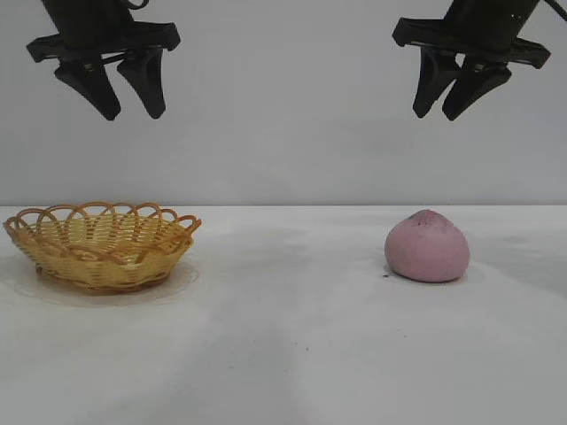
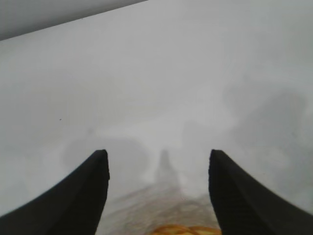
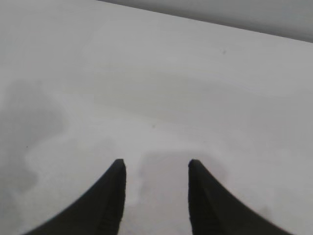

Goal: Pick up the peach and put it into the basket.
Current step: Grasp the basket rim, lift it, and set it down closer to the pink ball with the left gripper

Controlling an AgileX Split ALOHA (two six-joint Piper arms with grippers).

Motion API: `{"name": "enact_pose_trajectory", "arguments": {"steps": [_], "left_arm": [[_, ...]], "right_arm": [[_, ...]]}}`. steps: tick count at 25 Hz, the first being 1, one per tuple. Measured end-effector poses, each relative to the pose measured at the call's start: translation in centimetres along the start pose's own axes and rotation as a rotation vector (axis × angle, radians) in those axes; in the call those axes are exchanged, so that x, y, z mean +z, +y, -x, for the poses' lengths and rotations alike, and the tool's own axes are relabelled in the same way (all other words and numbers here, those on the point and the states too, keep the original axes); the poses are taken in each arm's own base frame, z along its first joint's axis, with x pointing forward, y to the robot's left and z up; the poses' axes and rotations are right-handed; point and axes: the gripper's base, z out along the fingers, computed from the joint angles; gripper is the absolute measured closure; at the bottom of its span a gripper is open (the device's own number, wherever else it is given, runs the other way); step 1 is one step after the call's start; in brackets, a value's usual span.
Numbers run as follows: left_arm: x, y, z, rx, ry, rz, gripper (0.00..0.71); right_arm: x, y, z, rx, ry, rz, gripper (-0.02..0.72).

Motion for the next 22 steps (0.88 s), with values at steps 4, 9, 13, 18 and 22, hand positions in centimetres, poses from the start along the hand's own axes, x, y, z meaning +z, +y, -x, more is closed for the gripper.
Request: {"name": "enact_pose_trajectory", "arguments": {"steps": [4,9,13,18,22], "left_arm": [[0.0,0.0,0.0,0.0,0.0,0.0,0.269],[0.0,0.0,-0.1,0.016,0.011,0.005,0.269],[0.1,0.6,-1.1,0.129,0.12,0.059,0.269],[1.5,1.6,-3.5,0.218,0.345,0.093,0.269],[3.0,2.3,-5.2,0.237,0.464,0.083,0.269]], "right_arm": [[0.0,0.0,0.0,0.0,0.0,0.0,0.444],[0.0,0.0,0.0,0.0,0.0,0.0,0.444],[0.0,0.0,-0.1,0.0,0.006,0.002,0.444],[0.0,0.0,-0.1,0.0,0.01,0.004,0.444],[0.0,0.1,-0.2,0.0,0.016,0.006,0.444]]}}
